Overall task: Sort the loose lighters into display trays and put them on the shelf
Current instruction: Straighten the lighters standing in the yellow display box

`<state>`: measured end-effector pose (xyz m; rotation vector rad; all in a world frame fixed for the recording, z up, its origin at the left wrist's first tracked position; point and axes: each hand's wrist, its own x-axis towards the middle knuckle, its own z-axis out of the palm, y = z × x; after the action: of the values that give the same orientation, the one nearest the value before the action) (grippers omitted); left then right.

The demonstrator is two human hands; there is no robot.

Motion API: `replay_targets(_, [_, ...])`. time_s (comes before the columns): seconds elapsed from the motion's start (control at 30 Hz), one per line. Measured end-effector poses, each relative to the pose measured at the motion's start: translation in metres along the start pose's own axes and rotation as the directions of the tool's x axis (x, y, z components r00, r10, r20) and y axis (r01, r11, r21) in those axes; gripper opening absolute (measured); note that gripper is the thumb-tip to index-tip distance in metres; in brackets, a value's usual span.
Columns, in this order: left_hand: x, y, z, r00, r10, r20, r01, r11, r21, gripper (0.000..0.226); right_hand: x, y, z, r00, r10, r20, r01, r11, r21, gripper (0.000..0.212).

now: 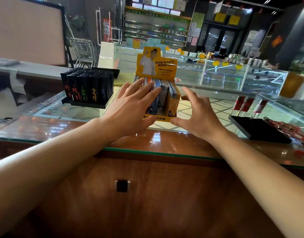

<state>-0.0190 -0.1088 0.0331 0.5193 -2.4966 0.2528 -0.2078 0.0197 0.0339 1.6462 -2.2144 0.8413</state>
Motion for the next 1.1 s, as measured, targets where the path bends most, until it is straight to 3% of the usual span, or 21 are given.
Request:
replay_targets(0.2, [0.001, -0.003, 0.000, 0.999, -0.009, 0.036, 0.009, 1.000, 0.023, 0.084, 0.009, -0.003, 0.005, 0.987, -0.020, 0.157, 0.007, 0.997, 0.081, 0.111])
replay_targets(1.1, [-0.013, -0.050, -0.010, 0.995, -0.098, 0.013, 0.096, 0.990, 0.102, 0.079, 0.043, -0.043, 0.041, 0.991, -0.061, 0.121, 0.051, 0.996, 0.078, 0.109])
